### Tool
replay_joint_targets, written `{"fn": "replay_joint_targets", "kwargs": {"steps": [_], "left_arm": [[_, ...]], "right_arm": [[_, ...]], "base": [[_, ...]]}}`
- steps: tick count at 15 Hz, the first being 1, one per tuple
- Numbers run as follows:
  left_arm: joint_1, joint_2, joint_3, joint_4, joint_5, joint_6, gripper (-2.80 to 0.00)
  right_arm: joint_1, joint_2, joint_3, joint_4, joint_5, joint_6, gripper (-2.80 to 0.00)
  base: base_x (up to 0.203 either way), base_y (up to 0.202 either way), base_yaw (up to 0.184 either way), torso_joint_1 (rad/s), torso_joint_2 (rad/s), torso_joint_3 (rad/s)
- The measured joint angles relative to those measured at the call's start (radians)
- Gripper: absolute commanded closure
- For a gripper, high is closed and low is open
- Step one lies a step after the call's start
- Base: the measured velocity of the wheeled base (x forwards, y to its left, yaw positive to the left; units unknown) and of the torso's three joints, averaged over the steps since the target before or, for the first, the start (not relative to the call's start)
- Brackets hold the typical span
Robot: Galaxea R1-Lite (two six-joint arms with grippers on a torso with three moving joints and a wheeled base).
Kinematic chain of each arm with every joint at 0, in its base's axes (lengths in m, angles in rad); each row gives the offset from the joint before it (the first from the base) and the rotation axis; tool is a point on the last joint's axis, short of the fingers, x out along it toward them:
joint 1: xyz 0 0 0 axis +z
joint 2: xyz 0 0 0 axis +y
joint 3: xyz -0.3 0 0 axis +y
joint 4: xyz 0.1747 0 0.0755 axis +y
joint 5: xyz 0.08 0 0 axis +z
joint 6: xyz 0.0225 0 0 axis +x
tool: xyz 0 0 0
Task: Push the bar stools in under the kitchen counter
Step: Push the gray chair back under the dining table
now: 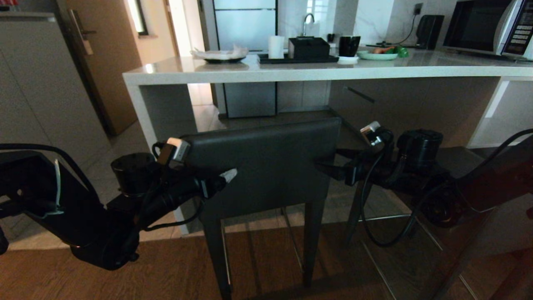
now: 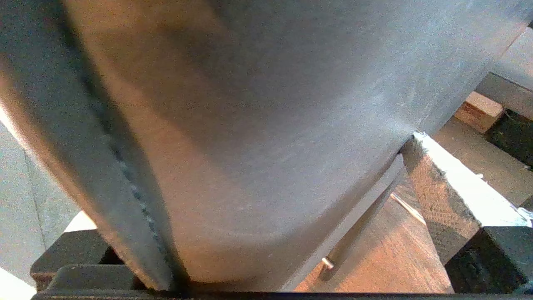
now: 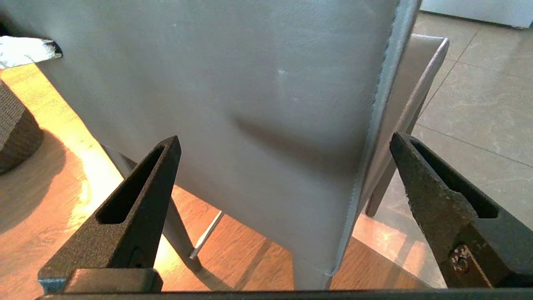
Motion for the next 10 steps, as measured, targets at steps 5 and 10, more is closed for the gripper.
{"fn": "replay_joint_targets", "kwargs": {"steps": [5,10], "left_arm": [[-0.008,0.001,-0.009,0.004,0.001,0.001,-2.8],[-0.012,-0.001,-0.002,-0.004,0.001,0.007,-2.8]], "right_arm": [[0.0,0.003,-0.003,0.0,0.0,-0.001,-2.8],[-0.002,0.003,0.01,0.0,0.0,0.0,-2.8]], "base": [[0.0,0.0,0.0,0.0,0.0,0.0],[0.0,0.0,0.0,0.0,0.0,0.0]]}}
